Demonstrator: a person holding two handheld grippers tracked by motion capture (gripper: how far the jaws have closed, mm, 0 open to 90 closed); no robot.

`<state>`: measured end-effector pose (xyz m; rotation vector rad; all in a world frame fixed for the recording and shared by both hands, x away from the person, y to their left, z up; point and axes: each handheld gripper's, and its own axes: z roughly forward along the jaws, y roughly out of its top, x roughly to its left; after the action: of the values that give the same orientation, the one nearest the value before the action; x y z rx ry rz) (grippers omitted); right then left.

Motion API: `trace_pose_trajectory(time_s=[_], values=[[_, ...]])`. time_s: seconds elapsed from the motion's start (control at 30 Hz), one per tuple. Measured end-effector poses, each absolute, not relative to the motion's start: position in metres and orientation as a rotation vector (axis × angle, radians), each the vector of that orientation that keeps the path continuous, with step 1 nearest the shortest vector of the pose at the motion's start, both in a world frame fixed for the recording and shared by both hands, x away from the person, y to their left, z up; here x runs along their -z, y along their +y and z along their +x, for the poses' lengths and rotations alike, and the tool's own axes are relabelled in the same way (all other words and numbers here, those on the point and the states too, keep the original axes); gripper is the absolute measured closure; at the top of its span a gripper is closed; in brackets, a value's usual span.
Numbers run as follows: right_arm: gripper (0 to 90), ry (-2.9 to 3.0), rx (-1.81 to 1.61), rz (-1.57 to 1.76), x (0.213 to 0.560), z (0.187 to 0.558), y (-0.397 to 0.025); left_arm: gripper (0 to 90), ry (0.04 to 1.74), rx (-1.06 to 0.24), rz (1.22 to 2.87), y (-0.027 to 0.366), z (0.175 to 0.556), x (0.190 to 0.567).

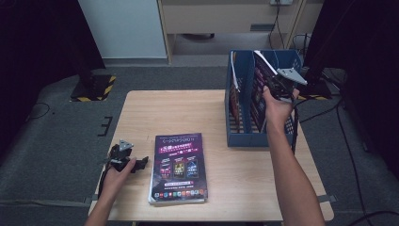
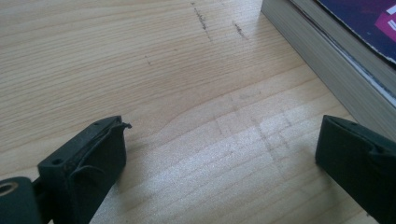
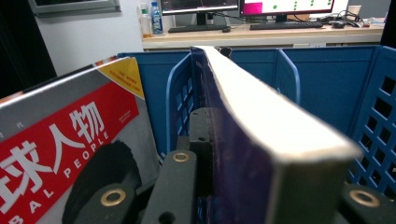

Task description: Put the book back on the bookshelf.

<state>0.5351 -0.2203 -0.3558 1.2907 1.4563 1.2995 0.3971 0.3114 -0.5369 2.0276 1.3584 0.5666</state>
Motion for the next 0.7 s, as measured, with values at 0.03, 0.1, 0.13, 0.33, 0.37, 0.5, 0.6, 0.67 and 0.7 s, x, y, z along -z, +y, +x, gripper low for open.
trace_pose_trajectory(time_s=[0.03,0.1,0.13,0.33,0.37,0.5,0.6,0.67,0.7], values=[[82.6,1.457,-1.298,1.292,0.3569,0.5353,-0.2204,1.1,1.358,-0.567,2.028,0.3114,0.3971,0.5369],[82.6,1.454,-1.297,1.297,0.3584,0.5357,-0.2206,1.1,1.358,-0.567,2.028,0.3114,0.3971,0.5369],[82.6,1.455,-1.299,1.300,0.3588,0.5357,-0.2204,1.1,1.358,-0.567,2.028,0.3114,0.3971,0.5369],[82.6,1.458,-1.297,1.294,0.3602,0.5366,-0.2177,1.1,1.358,-0.567,2.028,0.3114,0.3971,0.5369],[82.6,1.458,-1.294,1.293,0.3603,0.5367,-0.2174,1.1,1.358,-0.567,2.028,0.3114,0.3971,0.5369],[82.6,1.455,-1.285,1.290,0.3612,0.5372,-0.2167,1.1,1.358,-0.567,2.028,0.3114,0.3971,0.5369],[82.6,1.454,-1.288,1.293,0.3620,0.5370,-0.2164,1.1,1.358,-0.566,2.028,0.3114,0.3971,0.5369],[82.6,1.453,-1.288,1.291,0.3630,0.5370,-0.2164,1.2,1.358,-0.567,2.028,0.3114,0.3971,0.5369],[82.6,1.448,-1.290,1.294,0.3636,0.5368,-0.2163,1.1,1.358,-0.566,2.028,0.3114,0.3971,0.5369]])
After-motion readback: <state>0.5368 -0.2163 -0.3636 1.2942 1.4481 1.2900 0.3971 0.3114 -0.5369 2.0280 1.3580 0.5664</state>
